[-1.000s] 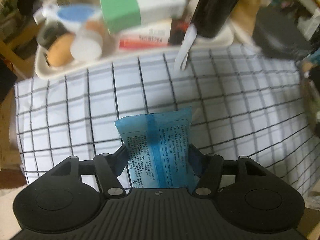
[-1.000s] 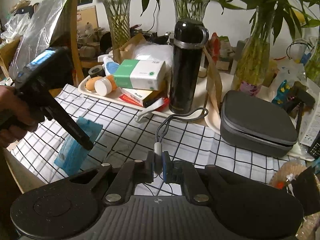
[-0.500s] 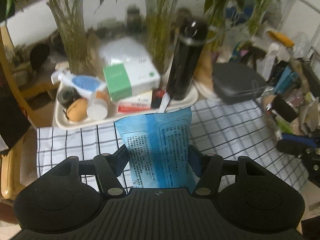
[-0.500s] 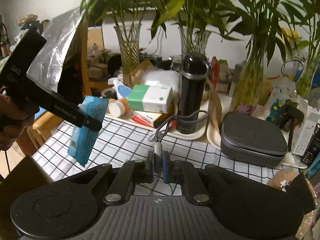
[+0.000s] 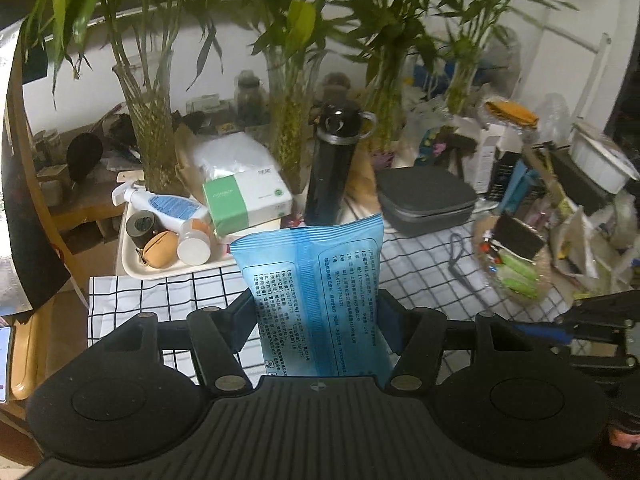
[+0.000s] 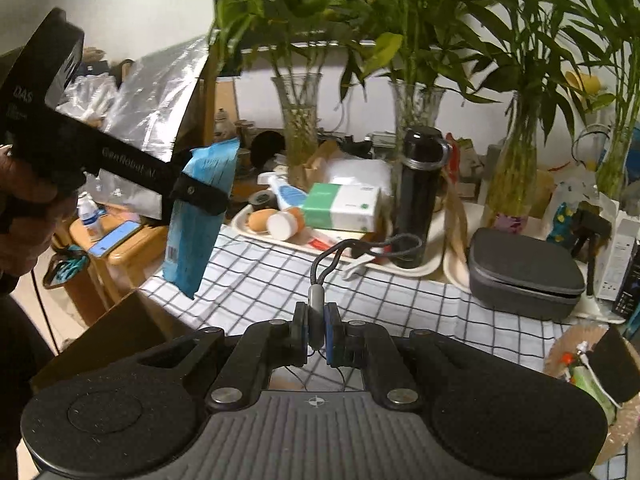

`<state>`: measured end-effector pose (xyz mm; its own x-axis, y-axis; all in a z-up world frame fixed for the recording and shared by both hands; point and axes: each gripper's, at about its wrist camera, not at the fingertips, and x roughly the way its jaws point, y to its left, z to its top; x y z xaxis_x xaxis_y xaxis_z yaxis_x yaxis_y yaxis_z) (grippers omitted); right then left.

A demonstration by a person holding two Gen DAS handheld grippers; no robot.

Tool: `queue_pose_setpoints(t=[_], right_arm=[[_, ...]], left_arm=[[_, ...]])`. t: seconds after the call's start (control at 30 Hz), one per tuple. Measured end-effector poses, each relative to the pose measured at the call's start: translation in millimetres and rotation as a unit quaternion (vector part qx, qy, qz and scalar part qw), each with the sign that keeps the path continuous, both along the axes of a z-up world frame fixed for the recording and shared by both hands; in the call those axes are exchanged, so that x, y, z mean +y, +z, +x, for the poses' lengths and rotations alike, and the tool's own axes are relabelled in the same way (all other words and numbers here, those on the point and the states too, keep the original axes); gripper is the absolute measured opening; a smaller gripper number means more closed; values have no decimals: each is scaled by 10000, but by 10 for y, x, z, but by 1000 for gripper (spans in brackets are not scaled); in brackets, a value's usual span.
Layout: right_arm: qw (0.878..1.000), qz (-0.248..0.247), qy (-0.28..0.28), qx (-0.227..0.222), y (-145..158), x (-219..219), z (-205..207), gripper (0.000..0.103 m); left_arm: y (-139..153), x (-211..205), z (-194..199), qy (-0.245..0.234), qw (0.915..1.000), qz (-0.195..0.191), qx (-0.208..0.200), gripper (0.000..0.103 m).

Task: Organize soft objects
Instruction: 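Lift and carry the blue packet and grey cable over the box with both tools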

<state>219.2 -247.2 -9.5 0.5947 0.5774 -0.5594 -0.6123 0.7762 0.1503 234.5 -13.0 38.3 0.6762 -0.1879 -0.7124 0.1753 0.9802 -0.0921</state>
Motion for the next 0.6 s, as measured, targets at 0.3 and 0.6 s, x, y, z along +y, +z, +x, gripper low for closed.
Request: queue_pose_setpoints(t=[0.3,0.6], right_arm=[[9994,207,257,-64,27,-48,-455,10],[9982,261,532,-107,25,-62,-773,10]], left_arm=[[51,-47,-478,-253,9997,58,-43,61],[-84,-83,-812,-517,9984,150,178,61]])
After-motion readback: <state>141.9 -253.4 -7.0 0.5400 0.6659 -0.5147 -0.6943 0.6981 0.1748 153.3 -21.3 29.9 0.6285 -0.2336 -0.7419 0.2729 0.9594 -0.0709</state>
